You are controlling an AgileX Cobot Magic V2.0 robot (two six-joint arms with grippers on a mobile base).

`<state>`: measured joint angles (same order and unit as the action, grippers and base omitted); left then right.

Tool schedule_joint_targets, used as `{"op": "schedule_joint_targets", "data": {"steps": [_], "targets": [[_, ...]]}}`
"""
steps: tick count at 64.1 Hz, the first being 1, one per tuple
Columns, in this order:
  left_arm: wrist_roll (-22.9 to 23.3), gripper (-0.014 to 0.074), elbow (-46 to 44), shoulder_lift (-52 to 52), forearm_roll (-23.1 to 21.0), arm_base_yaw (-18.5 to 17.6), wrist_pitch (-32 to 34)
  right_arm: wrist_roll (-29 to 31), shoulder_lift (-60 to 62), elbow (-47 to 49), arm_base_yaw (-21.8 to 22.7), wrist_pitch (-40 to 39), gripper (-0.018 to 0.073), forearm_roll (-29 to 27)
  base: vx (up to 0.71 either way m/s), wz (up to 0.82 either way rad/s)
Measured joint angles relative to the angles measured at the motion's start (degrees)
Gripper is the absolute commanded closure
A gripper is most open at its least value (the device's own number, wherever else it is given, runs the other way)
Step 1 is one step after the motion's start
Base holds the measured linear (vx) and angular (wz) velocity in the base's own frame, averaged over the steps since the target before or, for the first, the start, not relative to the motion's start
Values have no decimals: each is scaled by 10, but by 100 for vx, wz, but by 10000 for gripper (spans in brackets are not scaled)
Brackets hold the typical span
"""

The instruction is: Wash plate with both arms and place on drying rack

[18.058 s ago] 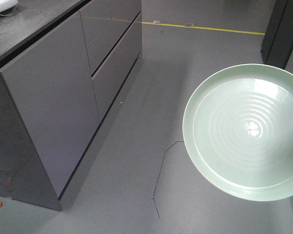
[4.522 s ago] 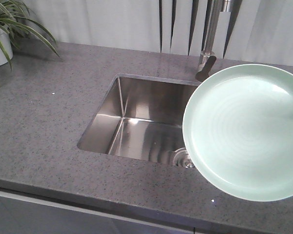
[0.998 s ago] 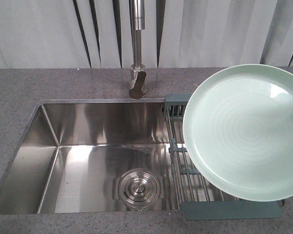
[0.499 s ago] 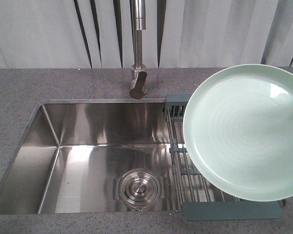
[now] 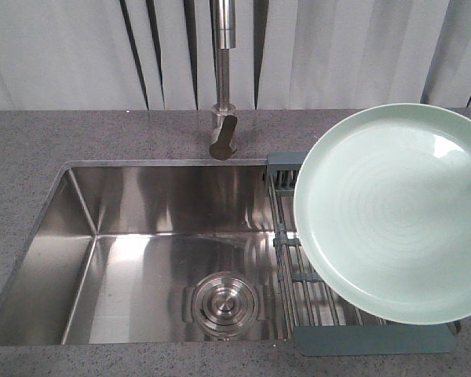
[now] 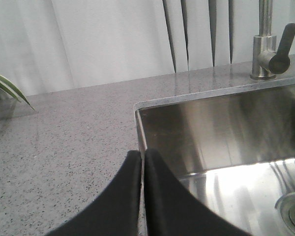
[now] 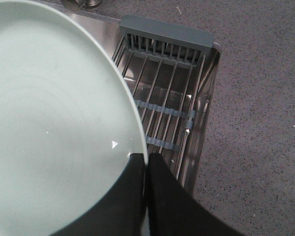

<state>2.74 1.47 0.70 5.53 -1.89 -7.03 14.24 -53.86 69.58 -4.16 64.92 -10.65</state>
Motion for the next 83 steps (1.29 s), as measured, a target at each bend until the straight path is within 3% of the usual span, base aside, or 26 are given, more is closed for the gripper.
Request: {"op": "schedule_joint_targets", "data": {"steps": [83], "targets": [[0,594,0,0,0,0,0,0,0,0,0,0,567,0,0,1]]}}
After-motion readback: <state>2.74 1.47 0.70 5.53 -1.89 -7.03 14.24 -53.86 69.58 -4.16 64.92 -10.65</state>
